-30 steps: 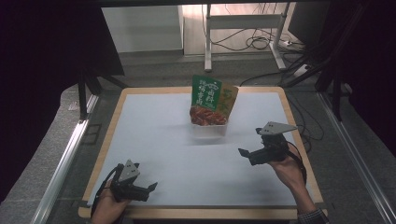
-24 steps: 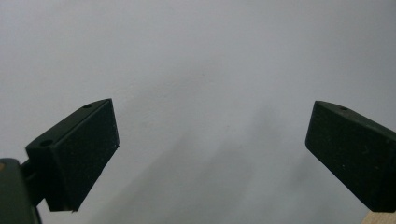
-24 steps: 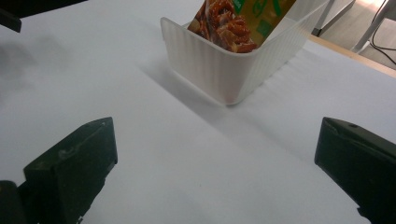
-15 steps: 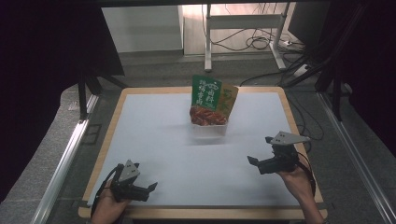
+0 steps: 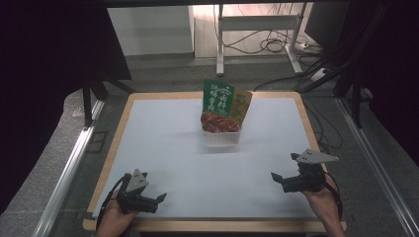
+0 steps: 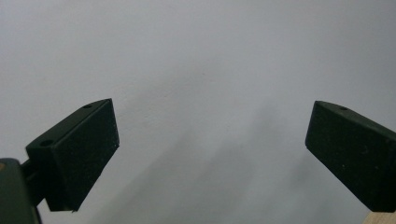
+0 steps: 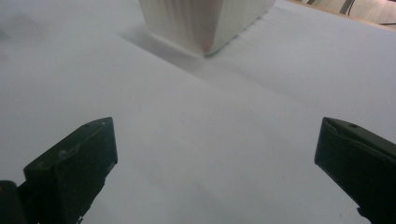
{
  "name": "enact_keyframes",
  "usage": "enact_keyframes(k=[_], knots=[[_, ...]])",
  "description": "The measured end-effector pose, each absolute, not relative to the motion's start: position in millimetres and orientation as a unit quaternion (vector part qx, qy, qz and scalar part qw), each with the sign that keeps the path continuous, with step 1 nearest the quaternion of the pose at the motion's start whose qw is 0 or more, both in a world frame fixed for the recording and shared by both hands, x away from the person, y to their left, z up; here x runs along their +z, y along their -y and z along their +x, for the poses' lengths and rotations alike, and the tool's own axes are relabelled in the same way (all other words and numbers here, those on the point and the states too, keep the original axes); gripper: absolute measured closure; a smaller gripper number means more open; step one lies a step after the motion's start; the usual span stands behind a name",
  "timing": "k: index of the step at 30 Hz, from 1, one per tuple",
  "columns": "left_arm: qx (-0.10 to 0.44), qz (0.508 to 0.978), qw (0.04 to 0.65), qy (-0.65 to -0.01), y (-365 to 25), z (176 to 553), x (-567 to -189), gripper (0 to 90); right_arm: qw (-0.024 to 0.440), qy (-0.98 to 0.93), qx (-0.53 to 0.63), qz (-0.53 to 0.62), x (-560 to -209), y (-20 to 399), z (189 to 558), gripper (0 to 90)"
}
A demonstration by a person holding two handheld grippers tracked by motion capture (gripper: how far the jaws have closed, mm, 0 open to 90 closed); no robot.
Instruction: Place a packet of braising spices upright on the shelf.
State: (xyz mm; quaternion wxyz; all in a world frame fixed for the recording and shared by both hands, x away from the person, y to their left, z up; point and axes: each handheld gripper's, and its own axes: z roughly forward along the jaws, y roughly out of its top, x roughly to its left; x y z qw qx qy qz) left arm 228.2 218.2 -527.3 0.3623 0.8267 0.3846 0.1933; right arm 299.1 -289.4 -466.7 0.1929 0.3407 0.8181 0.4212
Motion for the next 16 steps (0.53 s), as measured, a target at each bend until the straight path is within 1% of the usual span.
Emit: enact_keyframes(k=[8, 13, 16], knots=[[0.193, 0.827, 0.361, -0.385, -218.1, 228.1, -527.5, 2.7, 0.203, -0.822, 0.404, 0.346, -477.4, 297.3, 292.9, 0.0], [0.194, 0.827, 0.36, -0.384, -217.9, 228.1, -527.3, 2.7, 0.189, -0.825, 0.394, 0.358, -485.5, 300.4, 295.6, 0.0], [0.193, 0.829, 0.359, -0.384, -217.3, 228.7, -527.4, 2.8, 0.189, -0.824, 0.394, 0.361, -486.8, 300.4, 296.7, 0.0]])
